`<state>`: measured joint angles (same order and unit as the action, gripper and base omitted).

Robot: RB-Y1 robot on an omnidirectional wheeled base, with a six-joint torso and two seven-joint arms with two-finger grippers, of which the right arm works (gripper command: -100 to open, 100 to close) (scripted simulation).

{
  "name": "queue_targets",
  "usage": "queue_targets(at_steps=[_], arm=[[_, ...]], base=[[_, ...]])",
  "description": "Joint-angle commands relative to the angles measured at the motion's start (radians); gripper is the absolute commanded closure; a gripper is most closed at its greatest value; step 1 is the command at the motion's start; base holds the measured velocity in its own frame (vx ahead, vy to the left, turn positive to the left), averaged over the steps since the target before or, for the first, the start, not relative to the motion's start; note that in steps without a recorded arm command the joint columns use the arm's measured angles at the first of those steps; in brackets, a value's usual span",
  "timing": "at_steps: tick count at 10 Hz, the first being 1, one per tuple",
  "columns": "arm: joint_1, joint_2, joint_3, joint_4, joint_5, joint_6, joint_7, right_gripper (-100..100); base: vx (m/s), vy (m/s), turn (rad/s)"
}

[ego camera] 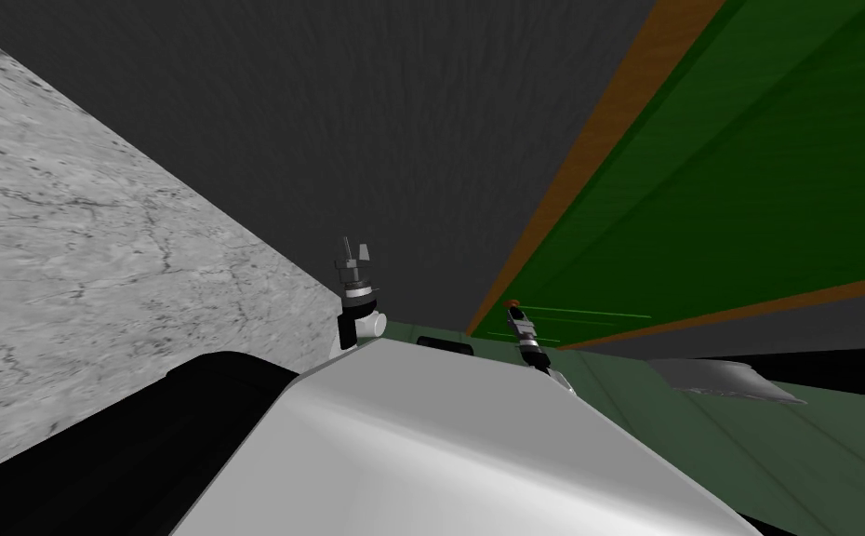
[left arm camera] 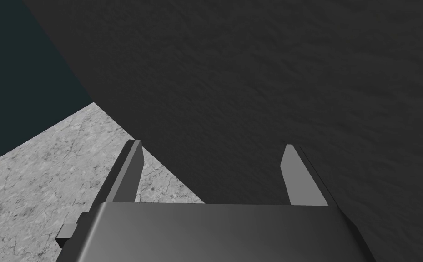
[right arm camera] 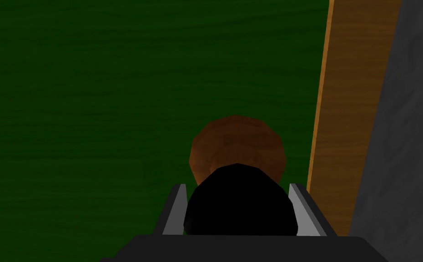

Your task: Pull the door open

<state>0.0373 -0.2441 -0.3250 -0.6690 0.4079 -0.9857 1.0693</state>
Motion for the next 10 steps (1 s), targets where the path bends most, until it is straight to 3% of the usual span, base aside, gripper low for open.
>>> queue_targets(at_steps=[1, 3, 10], arm=[[-0.002, -0.001, 0.007, 0.001, -0.011, 0.001, -0.038, 100], [-0.003, -0.002, 0.012, 0.001, -0.019, 0.002, -0.065, 100], [-0.011, -0.008, 0.05, 0.004, -0.076, 0.008, -0.243, 100]], base=[[-0.015, -0.012, 0.027], [-0.023, -0.016, 0.026], [-0.032, -0.016, 0.032]])
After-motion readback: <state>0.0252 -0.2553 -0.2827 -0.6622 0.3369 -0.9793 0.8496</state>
